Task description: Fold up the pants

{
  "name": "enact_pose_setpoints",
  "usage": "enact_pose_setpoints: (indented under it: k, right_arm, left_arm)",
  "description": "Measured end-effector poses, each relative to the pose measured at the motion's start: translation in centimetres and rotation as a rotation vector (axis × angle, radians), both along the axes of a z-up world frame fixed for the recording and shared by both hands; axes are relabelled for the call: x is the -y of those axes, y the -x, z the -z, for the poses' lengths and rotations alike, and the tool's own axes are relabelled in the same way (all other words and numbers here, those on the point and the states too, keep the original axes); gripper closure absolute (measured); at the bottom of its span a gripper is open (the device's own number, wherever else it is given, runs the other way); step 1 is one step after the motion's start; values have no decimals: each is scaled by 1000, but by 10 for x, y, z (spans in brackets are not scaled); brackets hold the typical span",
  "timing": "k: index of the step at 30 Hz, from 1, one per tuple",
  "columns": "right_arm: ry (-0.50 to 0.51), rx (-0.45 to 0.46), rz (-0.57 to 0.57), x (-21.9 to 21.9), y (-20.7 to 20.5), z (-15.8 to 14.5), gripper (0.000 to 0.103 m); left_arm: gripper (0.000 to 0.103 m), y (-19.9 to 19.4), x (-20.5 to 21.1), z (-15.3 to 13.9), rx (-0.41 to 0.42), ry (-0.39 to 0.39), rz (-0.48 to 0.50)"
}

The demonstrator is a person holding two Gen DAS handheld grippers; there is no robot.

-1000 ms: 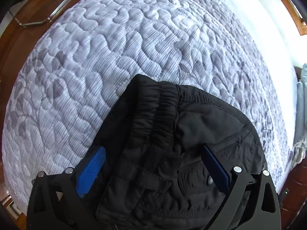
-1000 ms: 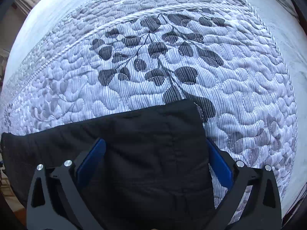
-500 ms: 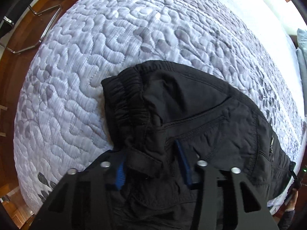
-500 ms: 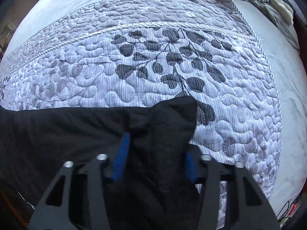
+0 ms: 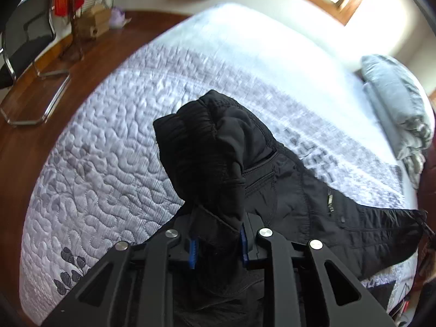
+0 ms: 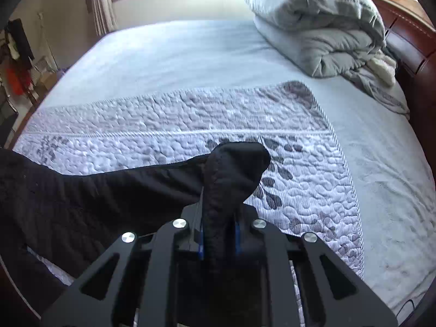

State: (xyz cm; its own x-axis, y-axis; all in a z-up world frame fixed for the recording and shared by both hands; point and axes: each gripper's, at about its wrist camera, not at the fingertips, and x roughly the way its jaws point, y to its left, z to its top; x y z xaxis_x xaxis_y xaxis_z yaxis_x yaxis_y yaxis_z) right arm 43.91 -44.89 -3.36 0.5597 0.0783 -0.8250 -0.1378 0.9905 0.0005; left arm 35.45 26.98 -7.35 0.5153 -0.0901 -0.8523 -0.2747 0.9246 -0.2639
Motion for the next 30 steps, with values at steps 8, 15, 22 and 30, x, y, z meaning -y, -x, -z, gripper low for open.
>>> enact_pose_setpoints:
  k: [8, 15, 22, 30]
  right_arm:
    - [-19, 321, 20, 20, 104, -48, 87]
    - [-19, 368, 123, 50, 199, -23, 83]
    - [-61, 250, 262, 83, 253, 20, 82]
    - [77, 117, 177, 47, 293, 59, 66]
  left_arm:
    - [78, 115, -2, -56, 338, -45, 86]
    - [72, 227, -18, -36, 444, 27, 43]
    - [69, 289, -32, 10, 422, 99, -54]
    - [50, 315, -34, 38, 292, 119, -174]
